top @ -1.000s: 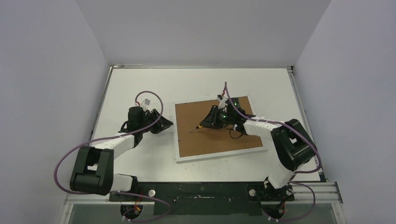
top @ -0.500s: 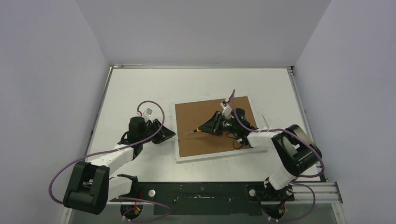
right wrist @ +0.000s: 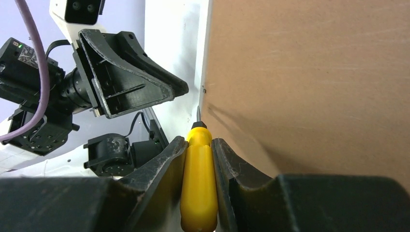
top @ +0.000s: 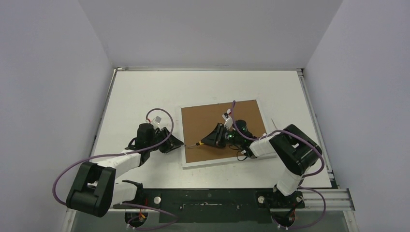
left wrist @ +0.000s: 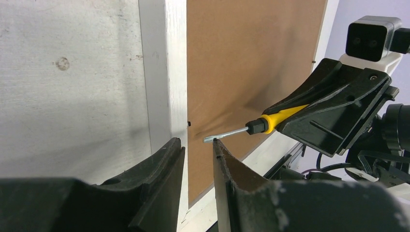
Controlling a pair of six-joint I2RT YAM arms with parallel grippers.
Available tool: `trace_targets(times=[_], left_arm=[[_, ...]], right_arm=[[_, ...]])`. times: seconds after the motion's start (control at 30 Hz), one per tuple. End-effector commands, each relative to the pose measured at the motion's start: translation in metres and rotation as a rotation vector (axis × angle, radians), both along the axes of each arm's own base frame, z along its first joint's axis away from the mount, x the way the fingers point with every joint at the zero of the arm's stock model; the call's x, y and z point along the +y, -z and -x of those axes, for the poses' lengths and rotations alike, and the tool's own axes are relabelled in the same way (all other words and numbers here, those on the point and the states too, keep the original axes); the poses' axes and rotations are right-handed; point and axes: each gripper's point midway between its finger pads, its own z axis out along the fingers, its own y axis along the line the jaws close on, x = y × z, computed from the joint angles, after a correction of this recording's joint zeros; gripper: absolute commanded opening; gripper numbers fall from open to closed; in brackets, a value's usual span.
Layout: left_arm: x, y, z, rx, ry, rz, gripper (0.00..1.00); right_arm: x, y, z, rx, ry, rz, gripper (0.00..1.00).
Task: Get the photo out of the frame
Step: Release the photo frame item from the photo frame.
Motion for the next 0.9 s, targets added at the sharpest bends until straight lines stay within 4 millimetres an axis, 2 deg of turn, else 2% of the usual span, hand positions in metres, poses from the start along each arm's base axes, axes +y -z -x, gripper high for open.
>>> trace_targets(times=[0.0, 0.3, 0.87], left_arm=[[-0.003, 0.0, -0.003, -0.03, 0.004, -0.004, 0.27], [-0.002, 0.009, -0.004, -0.014, 0.009, -0.029, 0.23], [0.001, 0.02, -0.006, 0.004, 0.005, -0.058, 0.22]], right_arm=[[0.002, -0.012, -0.01, -0.084, 0.022, -0.043, 0.05], [0.003, -0.002, -0.014, -0.083, 0.032, -0.045, 0.05], [0.001, 0.01, -0.025, -0.093, 0.064, 0.029, 0.05]])
